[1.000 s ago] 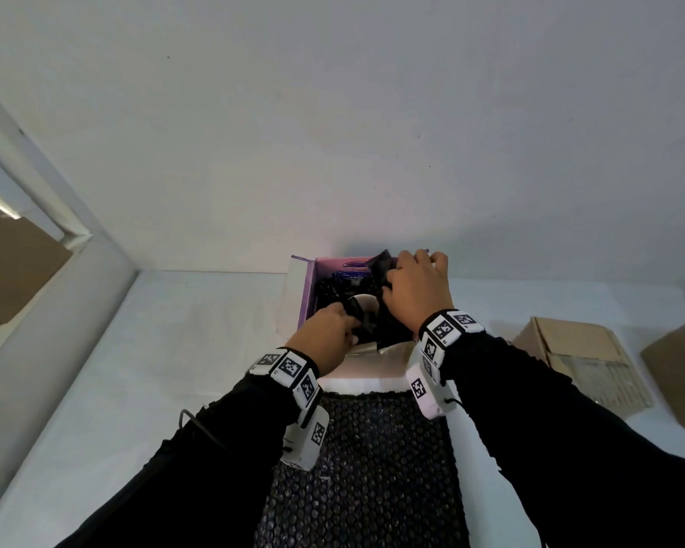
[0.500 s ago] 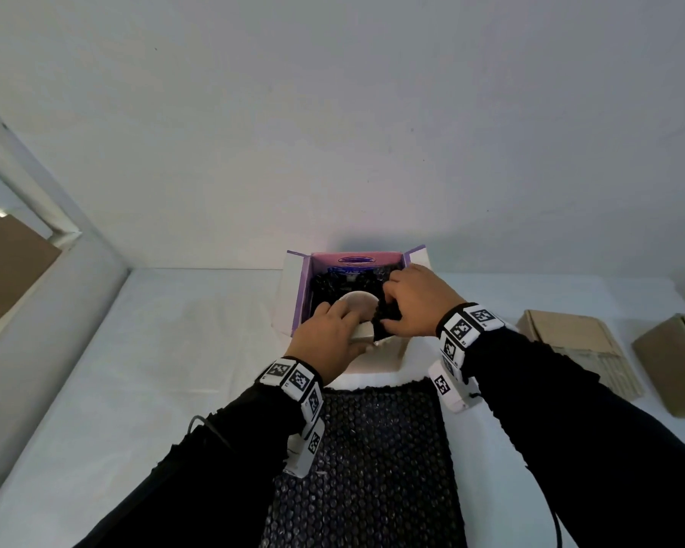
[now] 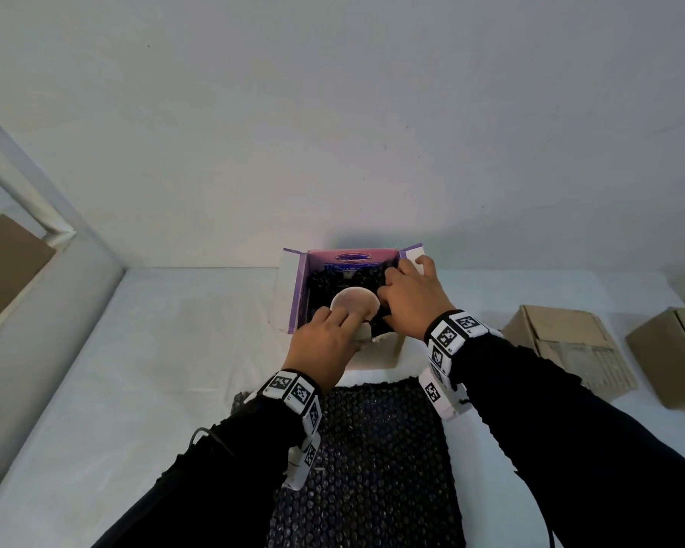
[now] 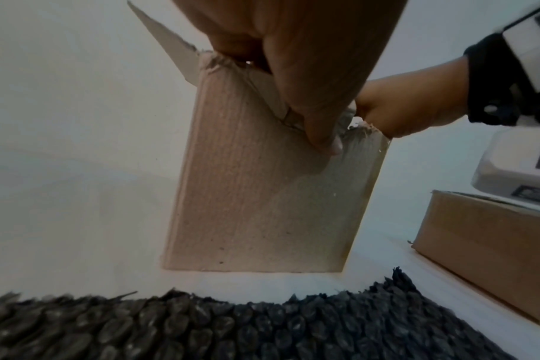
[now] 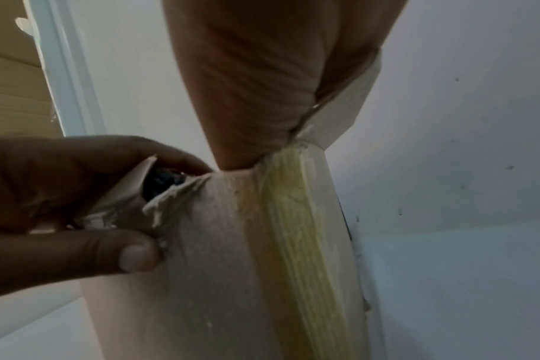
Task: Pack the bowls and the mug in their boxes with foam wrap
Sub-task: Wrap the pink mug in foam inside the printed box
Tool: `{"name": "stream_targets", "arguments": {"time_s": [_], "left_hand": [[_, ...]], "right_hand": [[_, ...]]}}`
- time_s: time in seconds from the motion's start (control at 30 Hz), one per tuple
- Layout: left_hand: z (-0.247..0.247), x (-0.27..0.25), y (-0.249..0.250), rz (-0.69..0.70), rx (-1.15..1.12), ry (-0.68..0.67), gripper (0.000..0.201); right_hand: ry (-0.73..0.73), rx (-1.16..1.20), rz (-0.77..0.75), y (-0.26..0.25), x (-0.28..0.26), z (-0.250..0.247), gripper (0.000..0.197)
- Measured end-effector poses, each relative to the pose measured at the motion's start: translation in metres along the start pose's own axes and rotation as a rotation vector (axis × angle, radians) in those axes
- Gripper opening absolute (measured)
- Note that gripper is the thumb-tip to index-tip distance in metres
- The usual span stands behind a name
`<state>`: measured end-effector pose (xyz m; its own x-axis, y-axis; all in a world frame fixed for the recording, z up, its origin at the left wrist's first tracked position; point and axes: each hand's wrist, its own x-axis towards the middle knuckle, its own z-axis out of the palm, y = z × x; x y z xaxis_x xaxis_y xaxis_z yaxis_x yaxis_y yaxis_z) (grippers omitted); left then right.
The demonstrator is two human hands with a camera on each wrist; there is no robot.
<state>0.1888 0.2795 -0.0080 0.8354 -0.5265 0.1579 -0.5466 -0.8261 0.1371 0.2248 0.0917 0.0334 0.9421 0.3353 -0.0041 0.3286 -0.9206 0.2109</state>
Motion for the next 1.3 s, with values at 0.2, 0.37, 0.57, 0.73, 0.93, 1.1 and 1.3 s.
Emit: {"name": "stream_targets", "arguments": {"time_s": [0.2,0.37,0.57,0.73,0.93,1.1,1.3], "left_hand": [[-0.007,0.005,0.003,-0.084,-0.032,-0.086,0.041],[-0.013,0.005,0.0,-0.025,-0.089,-0.126,0.04],[-0.014,0.005,-0.011,0.098,0.006,-0.203,0.04],[-0.011,0.001,-0.002,0.071,0.064,-0.123,0.039],[0.0,-0.008,-0.005,0.141,0.062,-0.012,0.045],[-0.005,-0.012,-0.01,0.138,-0.022,0.011,0.048],[-0.005,-0.009,-0.006,0.082,0.149,-0.149,0.079]], "right_hand": [[-0.04,0.074,-0.081,0.002,0.001,0.001,0.013],[-0.067,0.154,-0.001,0.006,-0.001,0.005,0.021],[-0.091,0.077,0.029,-0.002,0.0,0.008,0.023],[0.045,0.134,-0.164,-0.005,0.005,0.006,0.035],[-0.061,0.185,-0.194,-0.002,0.005,0.003,0.02],[-0.056,0.195,-0.114,-0.006,0.007,0.004,0.018],[0.075,0.15,-0.047,0.0,0.004,0.004,0.036]]}}
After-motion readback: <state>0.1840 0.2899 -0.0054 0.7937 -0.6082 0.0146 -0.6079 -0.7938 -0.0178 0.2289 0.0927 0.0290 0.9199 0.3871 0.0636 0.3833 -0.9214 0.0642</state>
